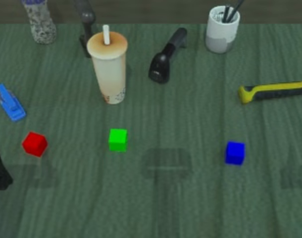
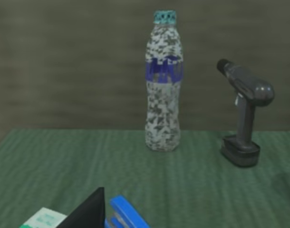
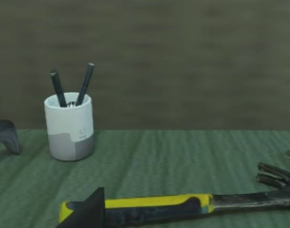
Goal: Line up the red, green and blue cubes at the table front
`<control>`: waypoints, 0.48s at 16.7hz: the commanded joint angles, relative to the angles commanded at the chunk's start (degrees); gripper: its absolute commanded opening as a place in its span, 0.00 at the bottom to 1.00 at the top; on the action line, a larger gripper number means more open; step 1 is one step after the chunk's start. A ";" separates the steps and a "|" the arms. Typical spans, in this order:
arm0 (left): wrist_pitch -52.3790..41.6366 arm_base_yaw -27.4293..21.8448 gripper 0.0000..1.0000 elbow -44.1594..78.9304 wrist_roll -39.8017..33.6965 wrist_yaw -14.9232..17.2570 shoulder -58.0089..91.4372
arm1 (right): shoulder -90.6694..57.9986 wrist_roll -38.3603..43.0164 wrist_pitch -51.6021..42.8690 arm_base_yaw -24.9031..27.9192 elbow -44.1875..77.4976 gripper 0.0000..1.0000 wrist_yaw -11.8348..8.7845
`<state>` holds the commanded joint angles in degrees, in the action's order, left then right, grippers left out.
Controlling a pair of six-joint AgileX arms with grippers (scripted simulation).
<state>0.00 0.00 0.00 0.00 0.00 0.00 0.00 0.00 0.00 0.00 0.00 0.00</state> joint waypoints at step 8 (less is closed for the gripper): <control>-7.72 -0.85 1.00 11.32 2.09 0.19 12.61 | 0.00 0.00 0.00 0.00 0.00 1.00 0.00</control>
<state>-7.72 -0.85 11.32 2.09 0.19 12.61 0.00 0.00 0.00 0.00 0.00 0.00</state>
